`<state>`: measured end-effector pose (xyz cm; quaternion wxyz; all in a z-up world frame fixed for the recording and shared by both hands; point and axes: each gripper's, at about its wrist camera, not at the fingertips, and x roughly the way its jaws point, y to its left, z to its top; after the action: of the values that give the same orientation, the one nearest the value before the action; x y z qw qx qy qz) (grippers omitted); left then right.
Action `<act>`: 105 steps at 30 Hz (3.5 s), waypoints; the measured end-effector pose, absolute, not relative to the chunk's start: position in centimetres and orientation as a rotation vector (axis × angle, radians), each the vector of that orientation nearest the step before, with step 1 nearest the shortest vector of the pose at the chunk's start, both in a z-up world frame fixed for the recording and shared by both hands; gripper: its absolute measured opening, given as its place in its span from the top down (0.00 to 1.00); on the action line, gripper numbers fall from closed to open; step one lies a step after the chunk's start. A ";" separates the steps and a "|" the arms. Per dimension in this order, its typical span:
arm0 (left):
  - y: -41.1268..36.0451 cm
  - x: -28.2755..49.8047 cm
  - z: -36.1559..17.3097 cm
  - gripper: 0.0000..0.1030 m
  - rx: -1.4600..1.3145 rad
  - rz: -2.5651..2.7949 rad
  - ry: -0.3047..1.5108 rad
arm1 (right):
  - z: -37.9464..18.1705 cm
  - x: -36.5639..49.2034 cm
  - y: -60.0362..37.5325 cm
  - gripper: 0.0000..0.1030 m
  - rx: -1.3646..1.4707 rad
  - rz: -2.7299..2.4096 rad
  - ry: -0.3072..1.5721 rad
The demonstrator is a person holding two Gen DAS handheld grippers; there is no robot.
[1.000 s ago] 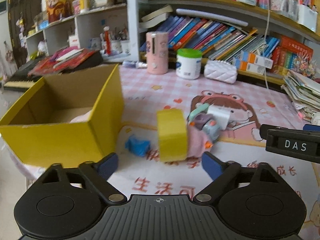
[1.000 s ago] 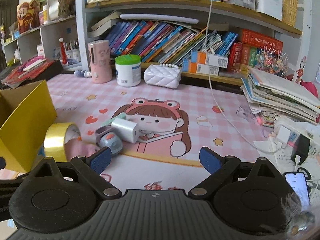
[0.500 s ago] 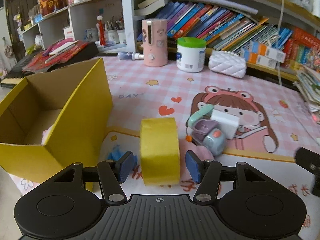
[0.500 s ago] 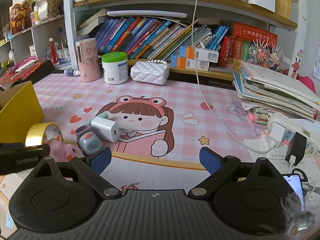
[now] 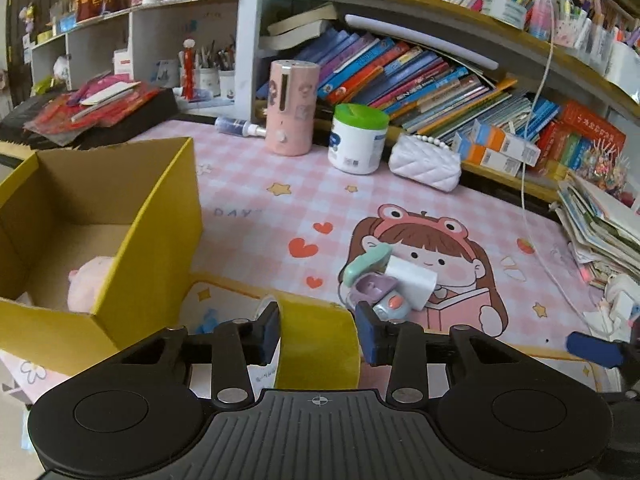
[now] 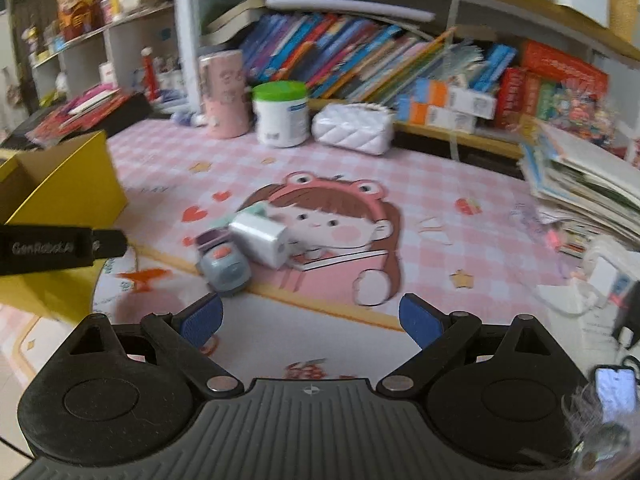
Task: Organize objects
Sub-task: 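Close the left tool on the yellow tape roll while the right tool grasps the pink chick, then lift the tape roll and pink chick and carry them toward the yellow box with both tools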
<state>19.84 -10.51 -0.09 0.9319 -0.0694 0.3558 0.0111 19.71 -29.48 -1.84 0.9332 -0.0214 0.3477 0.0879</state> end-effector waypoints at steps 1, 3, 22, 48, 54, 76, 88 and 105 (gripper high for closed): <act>-10.2 19.8 -0.1 0.63 -0.155 0.027 0.731 | -1.9 19.7 -29.0 0.07 -0.054 0.201 0.714; -9.7 19.5 -0.1 0.63 -0.181 0.036 0.728 | -2.0 19.6 -28.0 0.07 -0.077 0.248 0.717; -7.2 15.4 1.2 0.64 -0.178 0.089 0.690 | -4.4 21.2 -21.4 0.30 -0.119 0.516 0.865; -4.8 12.3 1.5 0.64 -0.183 -0.048 0.670 | -1.0 17.7 -21.9 0.61 0.016 0.215 0.820; -2.7 10.1 1.7 0.64 -0.184 -0.095 0.658 | -0.1 14.5 -19.6 0.61 0.001 0.184 0.798; 10.5 -0.8 0.8 0.64 -0.222 0.060 0.695 | -0.8 3.6 -5.8 0.61 -0.037 0.305 0.859; 14.3 -3.9 1.3 0.64 -0.243 0.123 0.668 | -0.5 1.2 -1.3 0.61 -0.064 0.383 0.852; 13.7 -1.8 1.4 0.64 -0.249 0.086 0.657 | -0.8 2.7 -1.9 0.61 -0.072 0.365 0.870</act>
<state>-1.79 13.71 1.43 0.9380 -0.1221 0.3217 0.0419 2.71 -1.95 -0.77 0.8902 -0.0346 0.4189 0.1756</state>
